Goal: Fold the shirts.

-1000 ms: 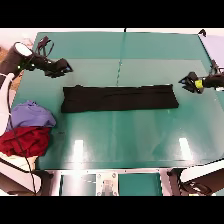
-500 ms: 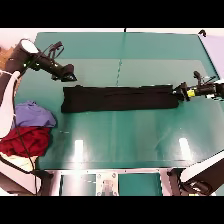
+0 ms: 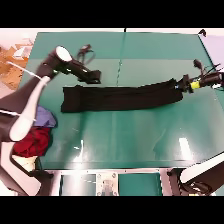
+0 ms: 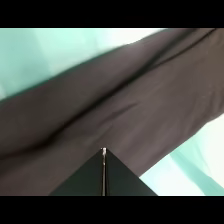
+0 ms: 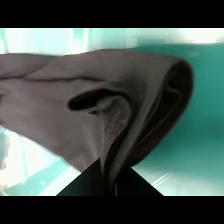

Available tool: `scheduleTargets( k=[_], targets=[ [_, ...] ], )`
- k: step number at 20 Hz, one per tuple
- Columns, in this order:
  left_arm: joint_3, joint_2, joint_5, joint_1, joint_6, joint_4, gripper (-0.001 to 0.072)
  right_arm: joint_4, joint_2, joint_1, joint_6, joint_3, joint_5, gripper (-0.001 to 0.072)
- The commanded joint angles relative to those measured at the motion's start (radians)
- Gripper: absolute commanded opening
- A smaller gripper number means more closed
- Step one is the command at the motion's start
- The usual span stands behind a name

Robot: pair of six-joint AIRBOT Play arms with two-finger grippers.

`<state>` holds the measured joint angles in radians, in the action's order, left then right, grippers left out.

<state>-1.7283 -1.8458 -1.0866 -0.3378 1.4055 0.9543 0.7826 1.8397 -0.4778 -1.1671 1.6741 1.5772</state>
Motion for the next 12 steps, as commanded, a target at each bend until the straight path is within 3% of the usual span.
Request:
scheduleTargets(
  k=[1, 7, 12],
  targets=[
    [0.0, -0.099, 0.195, -0.164, 0.011, -0.077, 0.0021, -0.017, -0.171, 0.014, -0.063, 0.014, 0.1, 0.0012],
    [-0.009, -0.23, 0.502, -0.344, 0.008, -0.304, 0.0021, -0.017, -0.422, 0.064, -0.117, 0.014, 0.156, 0.0012],
    [-0.061, -0.293, 0.489, -0.375, -0.003, -0.37, 0.0021, -0.013, -0.466, 0.086, -0.116, 0.013, 0.151, 0.0012]
  ],
)
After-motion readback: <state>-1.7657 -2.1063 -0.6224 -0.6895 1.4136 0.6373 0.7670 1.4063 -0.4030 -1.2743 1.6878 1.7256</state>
